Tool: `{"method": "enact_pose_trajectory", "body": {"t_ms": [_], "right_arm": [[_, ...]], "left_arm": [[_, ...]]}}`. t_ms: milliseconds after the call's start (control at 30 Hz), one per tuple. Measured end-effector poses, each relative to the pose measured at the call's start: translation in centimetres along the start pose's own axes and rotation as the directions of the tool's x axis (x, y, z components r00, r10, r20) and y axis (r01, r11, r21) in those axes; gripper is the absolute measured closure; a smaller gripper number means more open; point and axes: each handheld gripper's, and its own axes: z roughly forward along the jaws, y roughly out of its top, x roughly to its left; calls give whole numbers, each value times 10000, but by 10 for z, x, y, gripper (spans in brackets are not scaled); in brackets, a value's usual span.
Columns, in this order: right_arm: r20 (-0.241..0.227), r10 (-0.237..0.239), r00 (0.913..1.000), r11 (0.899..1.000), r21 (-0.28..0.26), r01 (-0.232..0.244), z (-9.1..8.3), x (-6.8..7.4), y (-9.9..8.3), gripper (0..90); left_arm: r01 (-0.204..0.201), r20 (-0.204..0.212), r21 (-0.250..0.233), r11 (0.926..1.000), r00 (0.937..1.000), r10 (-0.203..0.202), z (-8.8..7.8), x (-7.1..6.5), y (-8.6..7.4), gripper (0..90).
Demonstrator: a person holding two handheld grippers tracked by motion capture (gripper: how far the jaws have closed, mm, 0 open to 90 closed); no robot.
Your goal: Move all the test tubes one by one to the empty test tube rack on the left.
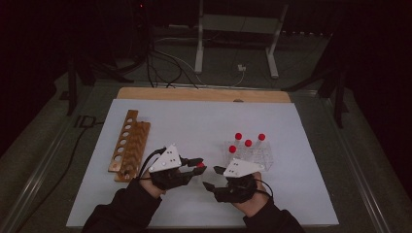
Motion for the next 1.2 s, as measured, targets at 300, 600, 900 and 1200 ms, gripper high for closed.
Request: {"method": "enact_pose_trajectory", "body": {"t_ms": [300,600,900,1200], "right_arm": [[113,407,9991,9969,-672,-399,-11,-7,0,90],[-21,598,9982,9945,-863,-598,-17,-11,-1,1],[-247,519,9983,9920,-1137,-544,-21,-11,0,1],[-389,505,9980,9909,-1226,-549,-21,-12,-1,1]], "left_arm": [[8,-471,-179,9998,9989,-16,-12,13,5,722],[78,-1242,-260,9996,9922,-109,-28,33,14,722],[229,-2029,-430,9988,9787,-312,-44,56,22,722],[552,-2866,-539,9970,9556,-684,-58,83,21,722]]}}
